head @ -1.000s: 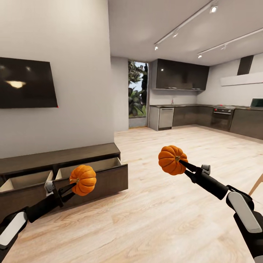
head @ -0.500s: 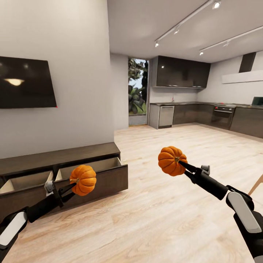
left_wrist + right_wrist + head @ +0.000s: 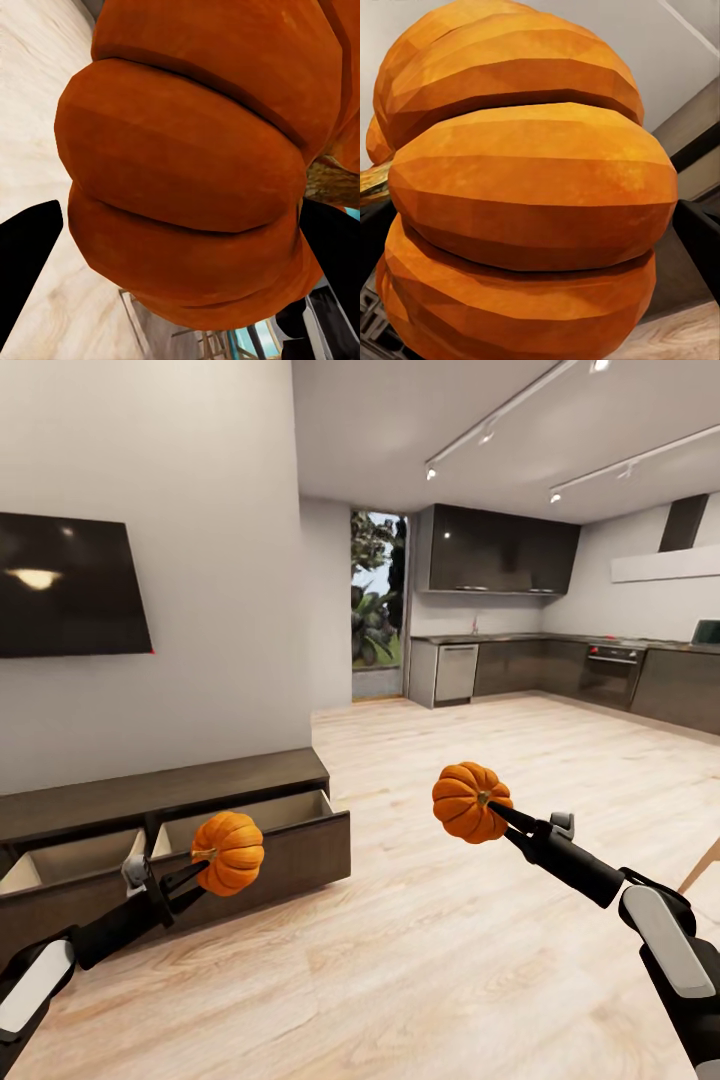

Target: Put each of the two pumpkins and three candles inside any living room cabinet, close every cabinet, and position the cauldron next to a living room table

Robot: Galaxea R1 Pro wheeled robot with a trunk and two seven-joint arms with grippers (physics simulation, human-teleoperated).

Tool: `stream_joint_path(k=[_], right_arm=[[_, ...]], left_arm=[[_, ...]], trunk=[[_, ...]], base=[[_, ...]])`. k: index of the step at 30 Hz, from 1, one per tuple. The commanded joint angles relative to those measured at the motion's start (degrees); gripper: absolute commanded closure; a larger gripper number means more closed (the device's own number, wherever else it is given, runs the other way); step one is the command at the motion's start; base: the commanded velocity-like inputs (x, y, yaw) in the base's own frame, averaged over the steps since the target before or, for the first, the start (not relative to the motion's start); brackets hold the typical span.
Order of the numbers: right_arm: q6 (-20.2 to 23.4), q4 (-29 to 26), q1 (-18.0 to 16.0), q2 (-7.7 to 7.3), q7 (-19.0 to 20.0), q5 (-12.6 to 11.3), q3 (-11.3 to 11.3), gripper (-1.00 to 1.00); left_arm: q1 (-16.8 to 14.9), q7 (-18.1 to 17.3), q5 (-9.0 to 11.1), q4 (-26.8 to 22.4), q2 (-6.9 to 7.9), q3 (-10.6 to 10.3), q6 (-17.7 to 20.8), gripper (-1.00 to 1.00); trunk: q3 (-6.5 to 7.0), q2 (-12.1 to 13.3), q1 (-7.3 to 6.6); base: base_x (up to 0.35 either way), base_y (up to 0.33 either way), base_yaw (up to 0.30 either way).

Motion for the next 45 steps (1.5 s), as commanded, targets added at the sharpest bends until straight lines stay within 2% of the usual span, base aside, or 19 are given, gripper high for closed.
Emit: stream_joint_path(k=[1, 9, 17, 45], right_arm=[[0.4, 0.0, 0.0, 0.00, 0.0, -0.2, -0.1, 1.00], [0.4, -0.1, 0.0, 0.00, 0.0, -0.2, -0.2, 1.00], [0.4, -0.2, -0.1, 0.00, 0.1, -0.2, -0.2, 1.00], [0.4, -0.1, -0.1, 0.00, 0.0, -0.2, -0.1, 1.00]], left_arm=[[0.0, 0.0, 0.2, 0.0, 0.01, 0.0, 0.3, 1.00], [0.0, 0.0, 0.2, 0.0, 0.01, 0.0, 0.3, 1.00], [0.0, 0.0, 0.2, 0.0, 0.01, 0.0, 0.3, 1.00], [0.0, 0.0, 0.2, 0.0, 0.01, 0.0, 0.3, 1.00]], trunk=[[0.03, 0.4, -0.24], [0.75, 3.6, -1.99], [2.11, 6.8, -3.75], [7.13, 18.0, -9.90]], base=[[0.000, 0.000, 0.000], [0.000, 0.000, 0.000], [0.000, 0.000, 0.041], [0.000, 0.000, 0.283]])
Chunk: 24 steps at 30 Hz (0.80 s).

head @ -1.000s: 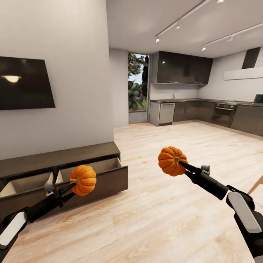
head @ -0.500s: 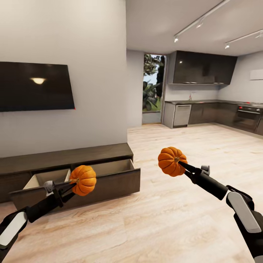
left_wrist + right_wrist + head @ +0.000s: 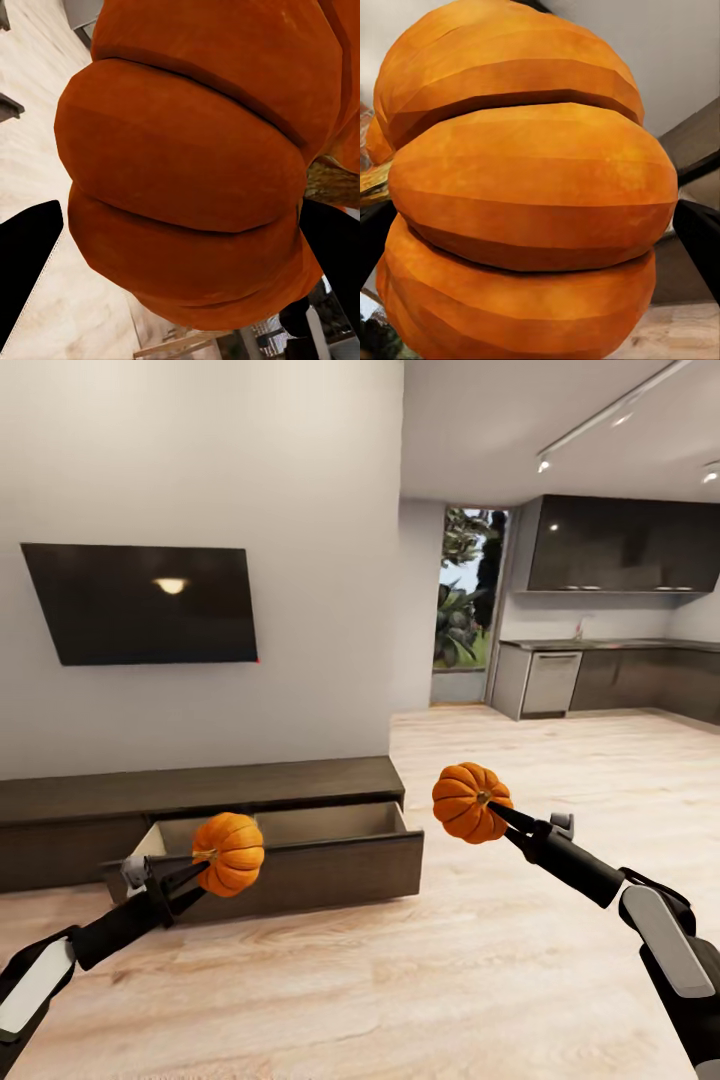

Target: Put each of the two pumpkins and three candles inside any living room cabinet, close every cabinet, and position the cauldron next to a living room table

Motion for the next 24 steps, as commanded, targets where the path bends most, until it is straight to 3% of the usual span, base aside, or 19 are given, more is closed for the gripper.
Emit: stream_joint_path(k=[1, 18, 22, 24], right_arm=[[0.5, 0.0, 0.0, 0.00, 0.0, -0.7, -0.1, 1.00], [0.1, 0.0, 0.0, 0.00, 0.1, -0.7, -0.1, 1.00], [0.1, 0.0, 0.0, 0.00, 0.0, -0.6, 0.0, 1.00], [0.1, 0.0, 0.0, 0.00, 0.0, 0.6, 0.0, 1.00]], left_arm=[[-0.1, 0.0, 0.6, 0.0, -0.01, 0.0, 0.5, 1.00], [-0.1, 0.0, 0.4, 0.0, -0.09, -0.2, 0.5, 1.00], [-0.1, 0.6, -0.1, -3.4, -0.18, -0.8, 0.5, 1.00], [-0.1, 0.8, -0.2, -3.8, -0.18, -0.9, 0.5, 1.00]], trunk=[[0.13, 0.4, -0.24], [3.18, 7.2, -3.97], [3.90, 8.8, -4.85], [4.26, 9.6, -5.29]], base=[[0.000, 0.000, 0.288], [0.000, 0.000, 0.034], [0.000, 0.000, 0.000], [0.000, 0.000, 0.000]])
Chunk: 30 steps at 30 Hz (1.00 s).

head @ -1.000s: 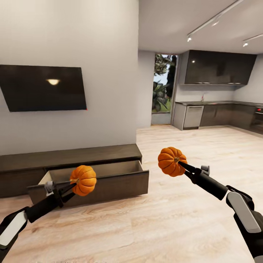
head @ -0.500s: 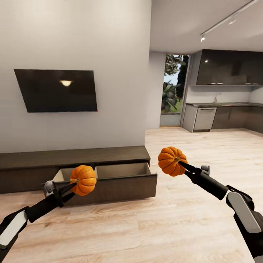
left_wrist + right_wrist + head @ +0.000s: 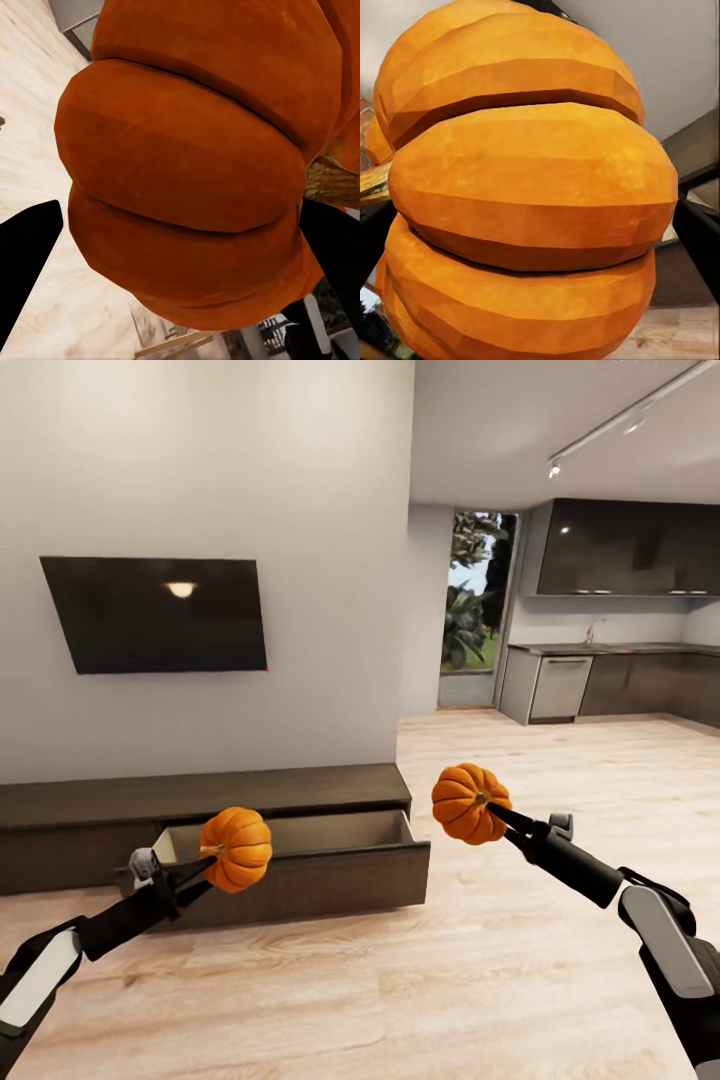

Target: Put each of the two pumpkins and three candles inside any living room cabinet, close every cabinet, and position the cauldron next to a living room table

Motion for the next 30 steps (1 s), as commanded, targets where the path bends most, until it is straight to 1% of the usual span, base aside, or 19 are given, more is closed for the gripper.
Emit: stream_joint_path(k=[1, 3, 4, 5, 6, 8, 10, 11, 13, 15, 16, 17, 19, 20, 23, 25, 26, 28, 30], right_arm=[[0.4, 0.0, 0.0, 0.01, 0.0, 1.2, -0.1, 1.00], [0.4, 0.0, -0.1, 0.06, 0.0, 3.1, -0.1, 1.00], [0.4, 0.0, -0.1, 0.07, 0.0, 3.8, -0.1, 1.00], [0.5, 0.0, -0.1, 0.08, -0.1, 4.7, -0.1, 1.00], [0.5, 0.0, -0.1, 0.09, -0.3, 5.4, 0.0, 1.00], [0.6, 0.1, -0.1, 0.11, -1.8, 6.9, 0.5, 1.00], [0.6, 0.1, -0.1, 0.52, -4.9, 8.0, 1.7, 1.00], [0.6, 0.1, -0.1, 1.65, -7.7, 8.4, 2.8, 1.00], [0.6, 0.1, -0.3, 4.34, -11.8, 8.8, 4.5, 1.00], [0.6, 0.2, -0.6, 7.22, -16.8, 9.2, 5.7, 1.00], [0.5, 1.4, -1.2, 9.10, -21.2, 10.1, 6.7, 1.00], [0.3, 2.5, -2.1, 10.21, -23.7, 11.2, 7.5, 1.00], [-1.1, 4.2, -3.5, 11.98, -26.9, 13.6, 8.5, 1.00], [-2.9, 4.9, -4.2, 12.84, -28.2, 15.2, 9.0, 1.00], [-7.1, 5.8, -4.8, 14.24, -29.4, 17.9, 9.5, 1.00], [-9.0, 7.0, -5.9, 15.31, -29.7, 20.2, 9.6, 1.00], [-9.7, 8.0, -6.5, 15.90, -29.8, 21.8, 9.6, 1.00], [-11.5, 10.4, -7.8, 17.43, -29.9, 25.4, 9.7, 1.00], [-14.5, 12.9, -8.8, 19.18, -30.0, 28.8, 9.7, 1.00]], left_arm=[[0.0, 0.1, 0.0, -0.2, 0.01, -0.1, 0.2, 1.00], [0.0, 1.1, 0.0, -1.2, 0.01, -0.3, 0.2, 1.00], [0.0, 2.3, 0.0, -2.0, 0.00, -0.4, 0.2, 1.00], [0.0, 4.7, 0.0, -3.4, -0.01, -0.6, 0.3, 1.00], [0.0, 6.4, 0.0, -4.6, 0.00, -0.7, 0.3, 1.00], [0.0, 9.6, 0.0, -6.8, -0.11, -0.8, 0.3, 1.00], [0.0, 13.1, 0.1, -8.2, -0.44, -0.8, 0.2, 1.00], [-0.1, 16.2, 0.1, -8.7, -0.81, -0.8, 0.2, 1.00], [-0.2, 20.8, 0.1, -9.6, -1.79, -1.2, 0.2, 1.00], [-0.2, 25.5, 0.0, -12.6, -3.15, -1.4, 0.1, 1.00], [-0.3, 29.9, 0.0, -15.1, -3.94, -1.4, 0.1, 1.00], [-0.3, 33.3, 0.0, -16.5, -4.45, -1.5, 0.0, 1.00], [-0.3, 39.7, 0.1, -18.7, -5.88, -1.5, -0.4, 1.00], [-0.4, 43.7, 0.0, -20.2, -7.18, -1.6, -0.6, 1.00], [-0.4, 49.2, -0.1, -22.7, -9.06, -1.9, -1.3, 1.00], [-0.4, 52.1, -0.1, -23.2, -9.62, -2.2, -2.6, 1.00], [-0.5, 53.5, -0.2, -23.3, -9.76, -2.5, -3.7, 1.00], [-0.6, 55.7, -0.2, -23.4, -9.89, -4.0, -6.1, 1.00], [-1.1, 58.3, -0.5, -23.4, -9.91, -5.9, -8.3, 1.00]], trunk=[[0.12, 0.4, -0.23], [0.48, 1.2, -0.67], [0.66, 1.6, -0.89], [0.84, 2.0, -1.11], [1.02, 2.4, -1.33], [1.38, 3.2, -1.77], [1.74, 4.0, -2.21], [1.92, 4.4, -2.43], [2.28, 5.2, -2.87], [2.63, 6.0, -3.31], [2.81, 6.4, -3.53], [2.99, 6.8, -3.75], [3.35, 7.6, -4.18], [3.53, 8.0, -4.40], [4.07, 9.2, -5.06], [4.43, 10.0, -5.50], [4.61, 10.4, -5.72], [4.97, 11.2, -6.16], [5.33, 12.0, -6.60]], base=[[0.000, 0.000, 0.000], [0.000, 0.000, 0.000], [0.000, 0.000, 0.000], [0.000, 0.000, 0.000], [0.000, 0.000, 0.000], [0.000, 0.000, 0.000], [0.000, 0.000, 0.000], [0.000, 0.000, 0.000], [0.000, 0.000, 0.000], [0.000, 0.000, 0.000], [0.000, 0.000, 0.000], [0.000, 0.000, 0.000], [0.000, 0.000, 0.000], [0.000, 0.000, 0.000], [0.000, 0.000, 0.000], [0.000, 0.000, 0.000], [0.000, 0.000, 0.000], [0.000, 0.000, 0.000], [0.000, 0.000, 0.000]])
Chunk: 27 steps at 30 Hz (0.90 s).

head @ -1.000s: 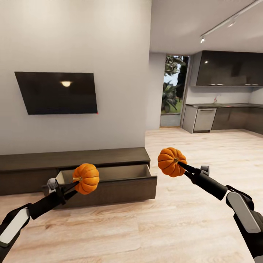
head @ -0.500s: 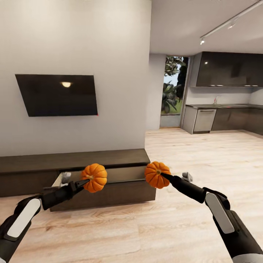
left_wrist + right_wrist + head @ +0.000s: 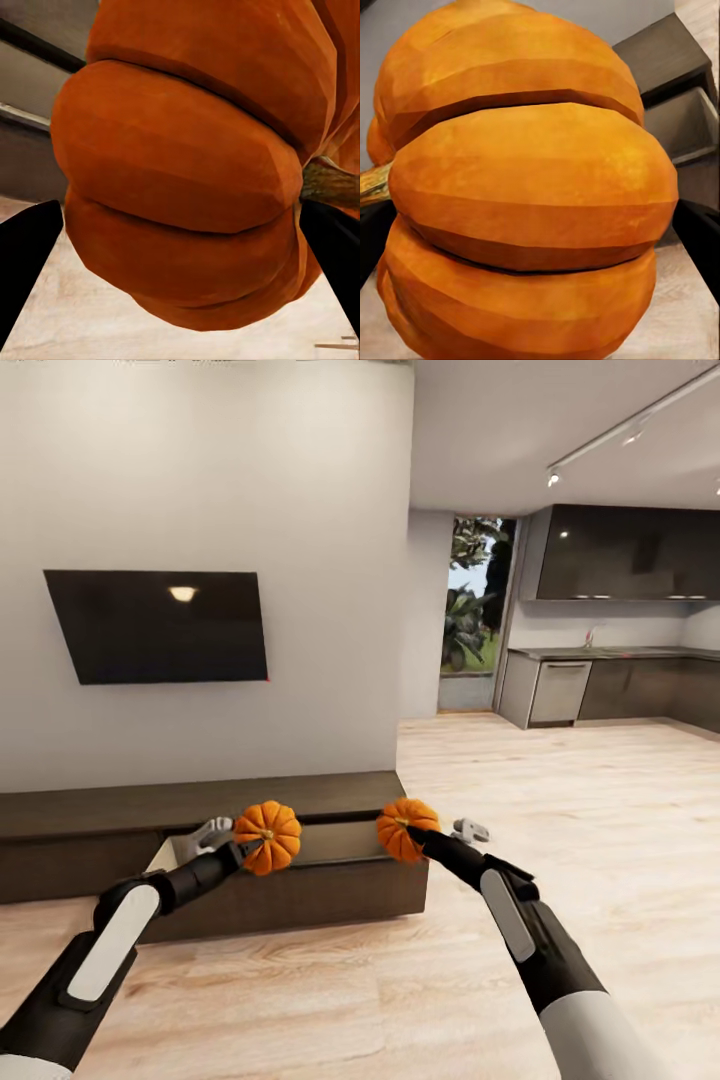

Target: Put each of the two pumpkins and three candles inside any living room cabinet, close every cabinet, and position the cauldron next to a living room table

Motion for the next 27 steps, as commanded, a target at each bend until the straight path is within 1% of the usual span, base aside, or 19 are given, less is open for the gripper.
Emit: stream_joint_path(k=[1, 2, 3, 4, 5, 7, 8, 9, 10, 12, 13, 16, 17, 19, 21, 24, 27], right_arm=[[-1.4, 1.1, -0.4, 0.84, 0.0, 1.5, -0.1, 1.00], [-3.5, 2.5, -0.8, 1.84, -0.1, 3.2, 0.0, 1.00], [-4.5, 3.0, -0.9, 2.31, -0.2, 3.9, 0.1, 1.00], [-5.0, 3.2, -0.9, 2.48, -0.3, 4.1, 0.2, 1.00], [-5.8, 3.5, -1.0, 2.83, -0.3, 4.6, 0.9, 1.00], [-6.4, 3.8, -1.1, 3.04, -0.4, 4.9, 2.0, 1.00], [-6.5, 3.9, -1.1, 3.12, -0.4, 5.0, 2.4, 1.00], [-6.6, 3.9, -1.1, 3.18, -0.5, 5.0, 2.6, 1.00], [-6.7, 4.0, -1.1, 3.22, -0.7, 5.1, 2.8, 1.00], [-6.8, 4.0, -1.1, 3.24, -1.2, 5.1, 3.0, 1.00], [-6.8, 4.1, -1.1, 3.22, -1.5, 5.1, 3.0, 1.00], [-6.8, 4.1, -1.1, 3.25, -1.8, 5.1, 3.2, 1.00], [-6.8, 4.1, -1.1, 3.23, -1.9, 5.1, 3.2, 1.00], [-6.7, 4.1, -1.1, 3.20, -2.0, 5.2, 3.3, 1.00], [-6.7, 4.0, -1.1, 3.19, -2.0, 5.2, 3.4, 1.00], [-6.7, 4.0, -1.1, 3.19, -2.1, 5.8, 4.1, 1.00], [-6.7, 3.9, -1.1, 3.19, -2.3, 6.0, 4.5, 1.00]], left_arm=[[-0.3, 2.6, -0.5, 0.0, 0.03, -0.9, -0.8, 1.00], [-0.6, 5.6, -4.5, 0.2, -0.09, -1.4, -1.7, 1.00], [-0.7, 7.2, -7.4, 0.1, -0.43, -1.6, -2.2, 1.00], [-0.7, 7.9, -9.1, 0.1, -0.84, -1.7, -2.5, 1.00], [-0.8, 9.3, -12.9, 0.2, -2.38, -1.8, -2.9, 1.00], [-0.9, 10.2, -16.2, 0.6, -4.73, -1.9, -3.5, 1.00], [-0.9, 10.4, -17.5, 0.5, -5.48, -2.0, -4.0, 1.00], [-0.9, 10.6, -19.0, 0.5, -6.04, -2.1, -4.3, 1.00], [-0.9, 10.7, -21.5, 0.6, -6.64, -2.2, -4.7, 1.00], [-0.9, 10.8, -24.6, 0.7, -7.15, -2.1, -5.0, 1.00], [-0.9, 10.8, -25.7, 0.7, -7.28, -2.1, -5.1, 1.00], [-0.9, 10.3, -26.7, 2.1, -7.77, -2.3, -5.3, 1.00], [-0.9, 10.2, -26.9, 2.5, -8.34, -2.6, -5.4, 1.00], [-0.9, 10.2, -27.5, 3.2, -10.21, -3.3, -5.4, 1.00], [-1.0, 10.4, -28.7, 3.4, -11.12, -3.6, -5.4, 1.00], [-1.0, 10.5, -30.7, 3.5, -11.60, -3.6, -5.3, 1.00], [-1.0, 10.5, -31.2, 3.5, -11.75, -3.6, -5.3, 1.00]], trunk=[[0.11, 0.4, -0.23], [0.29, 0.8, -0.45], [0.47, 1.2, -0.67], [0.65, 1.6, -0.89], [0.83, 2.0, -1.11], [0.83, 2.0, -1.11], [0.83, 2.0, -1.11], [0.83, 2.0, -1.11], [0.83, 2.0, -1.11], [0.83, 2.0, -1.11], [0.83, 2.0, -1.11], [0.83, 2.0, -1.11], [0.83, 2.0, -1.11], [0.83, 2.0, -1.11], [0.83, 2.0, -1.11], [0.83, 2.0, -1.11], [0.83, 2.0, -1.11]], base=[[0.000, 0.000, 0.000], [0.000, 0.000, 0.000], [0.000, 0.000, 0.000], [0.000, 0.000, 0.000], [0.000, 0.000, 0.000], [0.000, 0.000, 0.000], [0.000, 0.000, 0.000], [0.000, 0.000, 0.000], [0.000, 0.000, 0.000], [0.000, 0.000, 0.000], [0.000, 0.000, 0.000], [0.086, 0.000, 0.000], [0.218, 0.000, 0.000], [0.274, 0.000, 0.000], [0.311, 0.000, 0.000], [0.328, 0.000, 0.000], [0.336, 0.000, 0.000]])
